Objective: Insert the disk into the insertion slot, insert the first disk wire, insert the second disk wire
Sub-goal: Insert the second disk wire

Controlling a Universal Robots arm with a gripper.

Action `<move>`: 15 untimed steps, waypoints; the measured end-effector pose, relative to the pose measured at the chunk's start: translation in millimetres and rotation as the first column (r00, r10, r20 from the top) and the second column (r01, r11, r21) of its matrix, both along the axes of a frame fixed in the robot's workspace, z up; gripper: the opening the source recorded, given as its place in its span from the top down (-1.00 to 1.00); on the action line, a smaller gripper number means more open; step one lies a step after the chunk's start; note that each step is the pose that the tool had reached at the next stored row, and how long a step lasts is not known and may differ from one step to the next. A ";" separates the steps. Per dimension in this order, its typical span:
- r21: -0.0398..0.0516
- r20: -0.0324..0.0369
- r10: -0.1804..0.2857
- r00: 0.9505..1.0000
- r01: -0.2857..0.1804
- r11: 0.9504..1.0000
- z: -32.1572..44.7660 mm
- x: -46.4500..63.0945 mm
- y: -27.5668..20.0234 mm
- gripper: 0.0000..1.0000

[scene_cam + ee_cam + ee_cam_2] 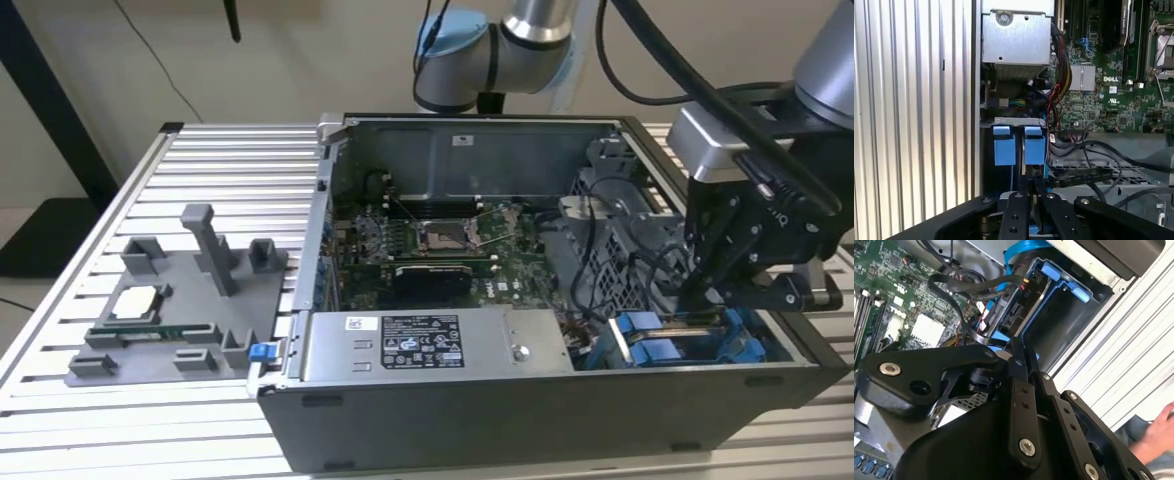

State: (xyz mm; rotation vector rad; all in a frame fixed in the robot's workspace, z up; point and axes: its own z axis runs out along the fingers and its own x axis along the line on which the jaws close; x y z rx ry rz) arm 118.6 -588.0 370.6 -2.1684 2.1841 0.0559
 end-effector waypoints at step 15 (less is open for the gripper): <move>-0.015 0.048 0.000 0.999 0.000 1.000 -13.3 1.6 11.8 1.00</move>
